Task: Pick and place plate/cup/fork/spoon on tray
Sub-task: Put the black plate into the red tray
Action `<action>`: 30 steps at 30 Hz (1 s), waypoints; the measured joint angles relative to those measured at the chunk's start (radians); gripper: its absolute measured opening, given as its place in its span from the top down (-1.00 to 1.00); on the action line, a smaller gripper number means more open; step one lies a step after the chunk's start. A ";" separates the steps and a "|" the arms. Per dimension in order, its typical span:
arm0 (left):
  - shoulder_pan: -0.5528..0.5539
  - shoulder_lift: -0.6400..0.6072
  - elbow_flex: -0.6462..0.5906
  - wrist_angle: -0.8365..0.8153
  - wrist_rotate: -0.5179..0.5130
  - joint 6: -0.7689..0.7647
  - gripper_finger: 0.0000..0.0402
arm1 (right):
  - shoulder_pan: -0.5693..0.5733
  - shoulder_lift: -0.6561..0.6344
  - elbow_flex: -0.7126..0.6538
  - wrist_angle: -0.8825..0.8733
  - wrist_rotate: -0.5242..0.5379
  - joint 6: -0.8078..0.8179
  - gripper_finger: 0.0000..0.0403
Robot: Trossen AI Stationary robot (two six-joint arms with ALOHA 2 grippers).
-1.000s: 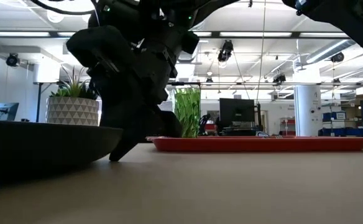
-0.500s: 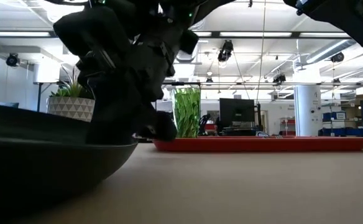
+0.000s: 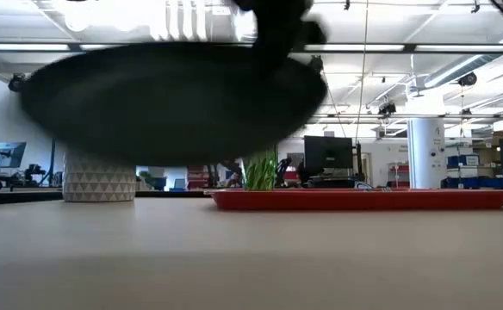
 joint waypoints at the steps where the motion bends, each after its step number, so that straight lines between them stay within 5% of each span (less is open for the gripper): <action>1: 0.000 -0.001 0.000 0.000 0.000 0.000 0.27 | 0.003 -0.040 0.000 -0.035 0.059 0.030 0.96; 5: 0.000 -0.001 0.000 0.000 0.000 0.000 0.27 | 0.014 -0.179 0.000 -0.161 0.277 0.150 0.96; 8: 0.000 -0.001 0.000 0.000 0.000 0.001 0.27 | 0.014 -0.249 -0.002 -0.234 0.336 0.211 0.96; 18: 0.000 -0.001 0.000 0.000 0.000 0.002 0.27 | -0.008 -0.316 -0.099 -0.279 0.358 0.245 0.96; 30: 0.000 -0.015 0.000 -0.029 0.000 -0.002 0.27 | -0.087 -0.368 -0.465 -0.278 0.295 0.329 0.96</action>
